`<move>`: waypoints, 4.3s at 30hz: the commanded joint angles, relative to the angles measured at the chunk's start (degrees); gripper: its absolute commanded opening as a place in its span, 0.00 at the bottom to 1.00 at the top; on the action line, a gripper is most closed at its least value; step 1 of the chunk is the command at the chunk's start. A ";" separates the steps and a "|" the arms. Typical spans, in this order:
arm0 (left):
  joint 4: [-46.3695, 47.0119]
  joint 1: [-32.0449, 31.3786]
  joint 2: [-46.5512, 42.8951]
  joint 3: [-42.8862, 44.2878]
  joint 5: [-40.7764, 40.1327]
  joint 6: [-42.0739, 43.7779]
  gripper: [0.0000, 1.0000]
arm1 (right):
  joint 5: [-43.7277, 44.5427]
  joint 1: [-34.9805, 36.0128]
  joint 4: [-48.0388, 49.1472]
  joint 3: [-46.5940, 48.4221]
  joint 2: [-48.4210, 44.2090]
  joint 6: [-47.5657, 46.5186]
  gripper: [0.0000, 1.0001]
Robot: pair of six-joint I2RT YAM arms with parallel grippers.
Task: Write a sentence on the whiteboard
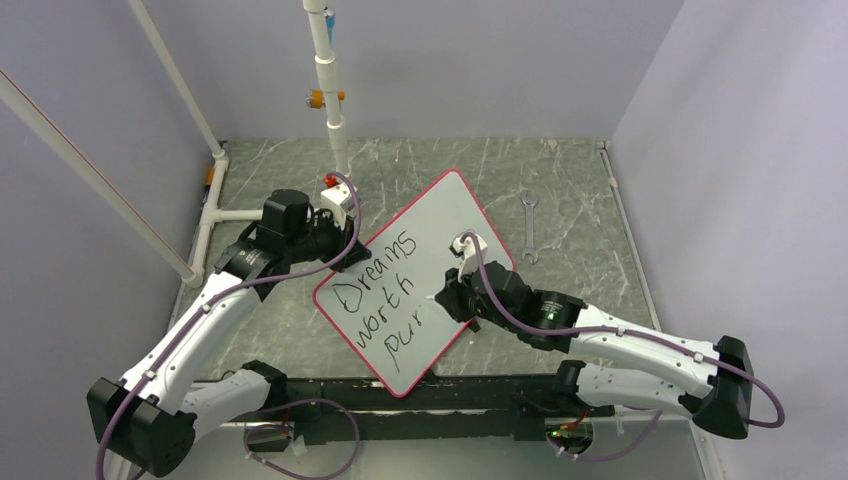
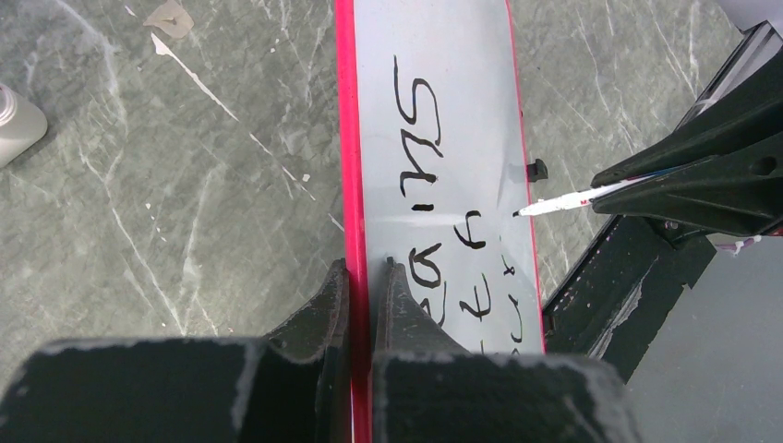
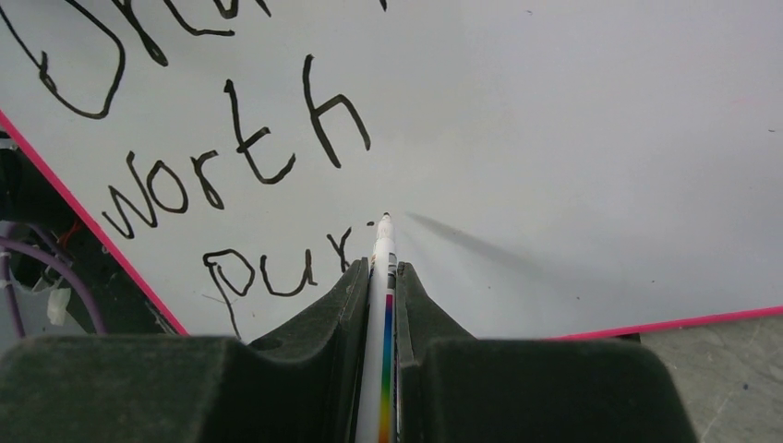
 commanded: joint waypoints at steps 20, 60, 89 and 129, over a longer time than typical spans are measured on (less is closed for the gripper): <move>-0.77 -0.68 0.02 -0.12 -4.49 5.66 0.00 | -3.80 -0.93 4.65 0.70 4.91 -0.63 0.00; -0.66 -0.66 -0.20 -0.20 -4.29 5.40 0.00 | 1.31 -0.93 -0.84 -3.97 -0.41 3.59 0.00; -0.60 -0.72 -0.37 -0.27 -4.34 5.37 0.00 | -5.99 -0.94 1.58 -5.95 -1.02 3.15 0.00; 0.40 -0.73 1.52 -0.48 -1.37 5.81 0.00 | -9.64 -8.72 -9.42 5.87 -5.78 -3.66 0.00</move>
